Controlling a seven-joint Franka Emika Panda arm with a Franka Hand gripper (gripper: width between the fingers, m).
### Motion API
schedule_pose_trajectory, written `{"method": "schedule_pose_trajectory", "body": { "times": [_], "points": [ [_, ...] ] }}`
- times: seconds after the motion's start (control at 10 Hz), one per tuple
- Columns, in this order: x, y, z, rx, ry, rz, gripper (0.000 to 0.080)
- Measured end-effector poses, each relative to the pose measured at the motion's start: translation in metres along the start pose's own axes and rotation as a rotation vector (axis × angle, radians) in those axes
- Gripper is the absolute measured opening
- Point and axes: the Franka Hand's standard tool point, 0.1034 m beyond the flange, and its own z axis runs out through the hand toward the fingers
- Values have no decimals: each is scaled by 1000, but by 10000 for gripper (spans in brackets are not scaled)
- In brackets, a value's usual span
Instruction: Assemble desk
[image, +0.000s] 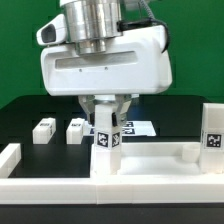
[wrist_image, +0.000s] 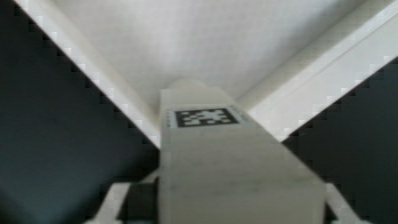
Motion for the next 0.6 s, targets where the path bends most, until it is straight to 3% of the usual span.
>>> {"method": "schedule_pose_trajectory", "body": {
  "times": [0.2,0.4,0.6],
  "points": [
    [0,1,0,0,0,169,298],
    [-2,1,-1,-9,-21,535,294],
    [1,1,0,27,-49,940,293]
  ]
}}
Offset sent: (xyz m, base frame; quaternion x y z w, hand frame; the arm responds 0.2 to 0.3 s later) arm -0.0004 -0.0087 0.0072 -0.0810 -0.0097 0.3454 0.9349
